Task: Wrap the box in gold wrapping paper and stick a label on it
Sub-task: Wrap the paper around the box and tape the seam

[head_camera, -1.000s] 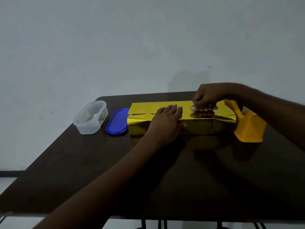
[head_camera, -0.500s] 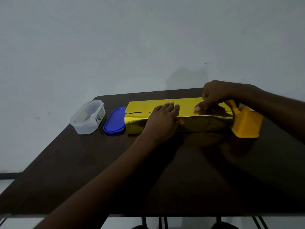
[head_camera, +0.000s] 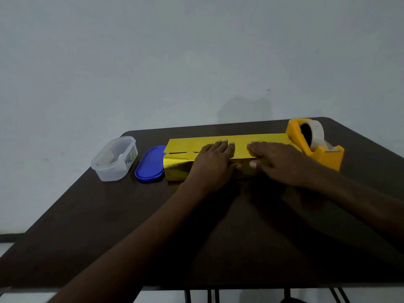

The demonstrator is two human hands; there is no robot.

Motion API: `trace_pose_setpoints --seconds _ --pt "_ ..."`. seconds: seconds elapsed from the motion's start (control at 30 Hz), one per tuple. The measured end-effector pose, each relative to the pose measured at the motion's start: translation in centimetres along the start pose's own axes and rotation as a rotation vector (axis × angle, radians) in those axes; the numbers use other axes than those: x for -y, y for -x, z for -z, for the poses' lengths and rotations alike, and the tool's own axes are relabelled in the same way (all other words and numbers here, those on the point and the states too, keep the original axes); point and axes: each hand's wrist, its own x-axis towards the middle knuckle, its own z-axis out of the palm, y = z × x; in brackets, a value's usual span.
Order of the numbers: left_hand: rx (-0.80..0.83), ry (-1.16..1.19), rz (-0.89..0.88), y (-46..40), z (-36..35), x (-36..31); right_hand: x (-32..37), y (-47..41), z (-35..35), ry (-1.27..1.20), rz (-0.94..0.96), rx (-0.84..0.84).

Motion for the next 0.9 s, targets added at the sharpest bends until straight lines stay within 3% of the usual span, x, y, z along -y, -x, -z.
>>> trace_pose_setpoints --seconds 0.07,0.3,0.47,0.57,0.67,0.77,0.83,0.9 --pt "0.002 -0.001 0.001 0.0 0.0 0.0 -0.7 0.9 -0.6 0.051 0.0 0.045" --pt "0.008 0.011 0.011 0.2 0.1 -0.1 -0.4 1.2 1.1 0.151 -0.079 -0.046" --pt "0.005 -0.002 0.003 0.3 0.1 -0.1 1.5 1.3 -0.6 0.043 0.008 -0.075" --pt "0.006 0.002 0.001 0.2 0.0 0.0 0.6 1.8 -0.8 0.016 -0.038 -0.117" --pt "0.015 0.012 0.007 0.3 0.2 0.0 -0.6 2.6 0.5 0.023 -0.086 -0.233" --pt "-0.039 -0.012 0.036 0.0 0.6 -0.5 -2.2 3.9 2.6 -0.121 -0.144 -0.533" --pt "-0.132 -0.033 0.016 -0.6 1.1 -1.0 -3.4 5.1 4.4 -0.043 -0.275 -0.646" --pt "-0.208 0.009 -0.044 -1.8 1.7 -2.1 -4.9 6.2 5.6 0.018 -0.499 -0.608"
